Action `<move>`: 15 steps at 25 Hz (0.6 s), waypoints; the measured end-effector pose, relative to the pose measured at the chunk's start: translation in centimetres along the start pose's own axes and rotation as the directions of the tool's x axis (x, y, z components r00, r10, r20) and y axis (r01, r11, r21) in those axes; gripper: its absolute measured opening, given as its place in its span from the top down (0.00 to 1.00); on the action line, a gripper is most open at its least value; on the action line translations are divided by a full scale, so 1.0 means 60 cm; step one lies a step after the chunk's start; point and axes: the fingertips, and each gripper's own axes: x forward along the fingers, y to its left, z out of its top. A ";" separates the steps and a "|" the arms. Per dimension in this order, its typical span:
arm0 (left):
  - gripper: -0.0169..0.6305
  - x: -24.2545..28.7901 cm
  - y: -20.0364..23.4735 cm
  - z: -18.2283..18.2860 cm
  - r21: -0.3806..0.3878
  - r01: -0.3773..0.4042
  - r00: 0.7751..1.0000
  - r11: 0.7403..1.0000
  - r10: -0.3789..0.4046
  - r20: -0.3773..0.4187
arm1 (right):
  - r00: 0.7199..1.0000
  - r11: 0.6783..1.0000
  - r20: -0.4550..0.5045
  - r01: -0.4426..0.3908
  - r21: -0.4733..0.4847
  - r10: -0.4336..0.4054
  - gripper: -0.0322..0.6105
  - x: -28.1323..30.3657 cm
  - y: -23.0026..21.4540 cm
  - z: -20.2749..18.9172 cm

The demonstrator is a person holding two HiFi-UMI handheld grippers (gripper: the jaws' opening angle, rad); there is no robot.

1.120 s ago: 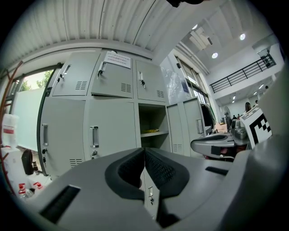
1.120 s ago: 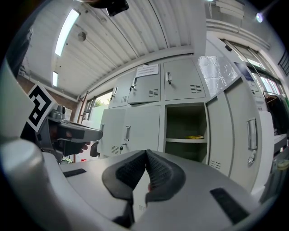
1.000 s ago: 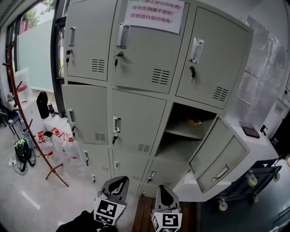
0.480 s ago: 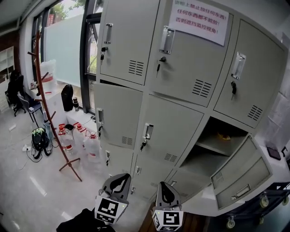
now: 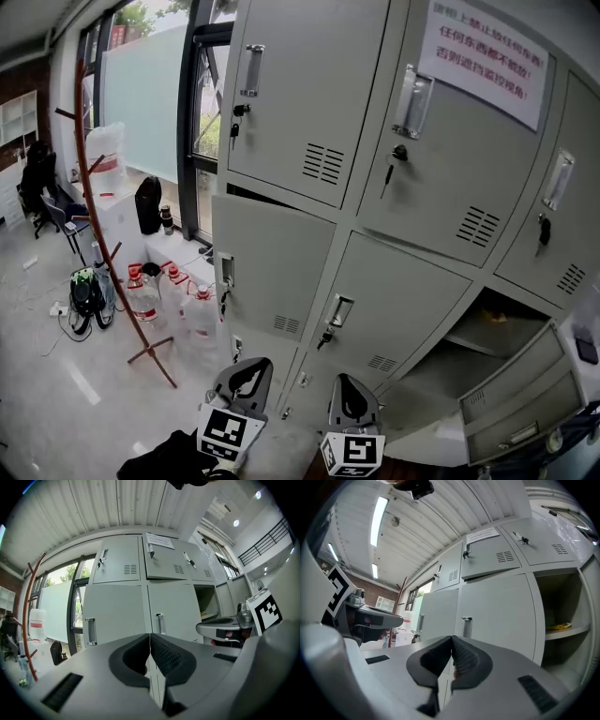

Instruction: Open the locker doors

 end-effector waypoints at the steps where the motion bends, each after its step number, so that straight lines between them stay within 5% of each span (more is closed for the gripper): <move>1: 0.94 0.012 0.014 0.000 -0.001 0.004 1.000 1.000 -0.004 -0.001 | 1.000 1.000 -0.002 0.006 -0.002 -0.006 0.93 0.018 0.000 0.001; 11: 0.94 0.118 0.118 -0.008 -0.011 0.085 0.996 0.996 -0.085 -0.015 | 0.995 0.996 -0.024 0.093 -0.014 -0.093 0.92 0.163 -0.012 0.008; 13: 0.94 0.136 0.133 -0.012 -0.012 0.103 0.995 0.995 -0.103 -0.016 | 0.996 0.996 -0.033 0.086 -0.015 -0.087 0.75 0.190 -0.010 0.005; 15: 0.94 0.153 0.145 -0.015 -0.014 0.123 0.992 0.992 -0.123 -0.017 | 0.994 0.995 -0.040 0.102 -0.021 -0.103 0.74 0.214 -0.011 0.002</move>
